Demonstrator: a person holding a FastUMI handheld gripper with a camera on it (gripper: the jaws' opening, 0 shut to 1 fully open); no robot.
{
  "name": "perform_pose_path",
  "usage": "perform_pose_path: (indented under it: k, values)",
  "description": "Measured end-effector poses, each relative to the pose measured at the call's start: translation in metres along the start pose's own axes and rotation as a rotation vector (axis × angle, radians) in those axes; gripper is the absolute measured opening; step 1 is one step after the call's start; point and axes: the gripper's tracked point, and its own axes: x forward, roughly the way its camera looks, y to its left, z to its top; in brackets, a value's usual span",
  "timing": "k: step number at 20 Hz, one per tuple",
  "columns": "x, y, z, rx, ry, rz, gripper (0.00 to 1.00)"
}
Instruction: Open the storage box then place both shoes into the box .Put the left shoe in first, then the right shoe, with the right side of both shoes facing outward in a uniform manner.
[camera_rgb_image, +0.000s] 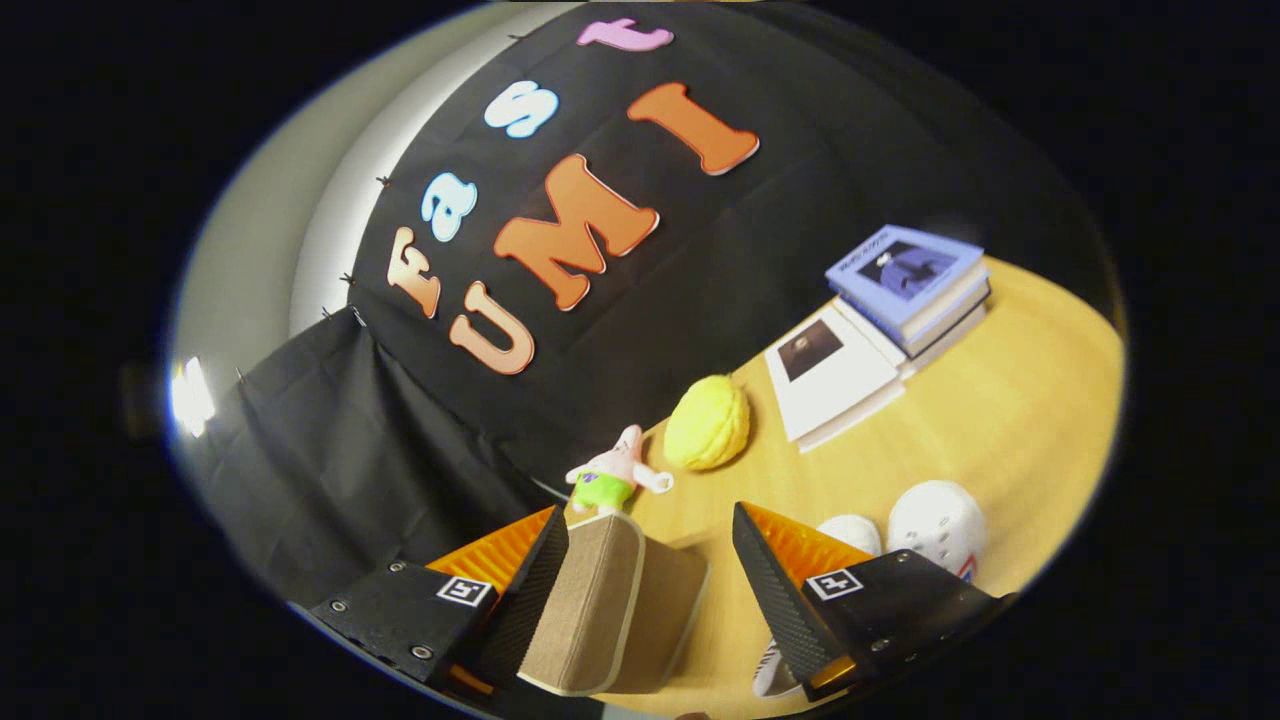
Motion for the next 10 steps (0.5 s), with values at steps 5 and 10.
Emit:
perform_pose_path:
  k: [5, 10]
  values:
    - [0.022, 0.006, -0.06, 0.108, 0.194, 0.112, 0.98]
    - [0.042, 0.019, -0.104, 0.211, 0.354, 0.212, 0.98]
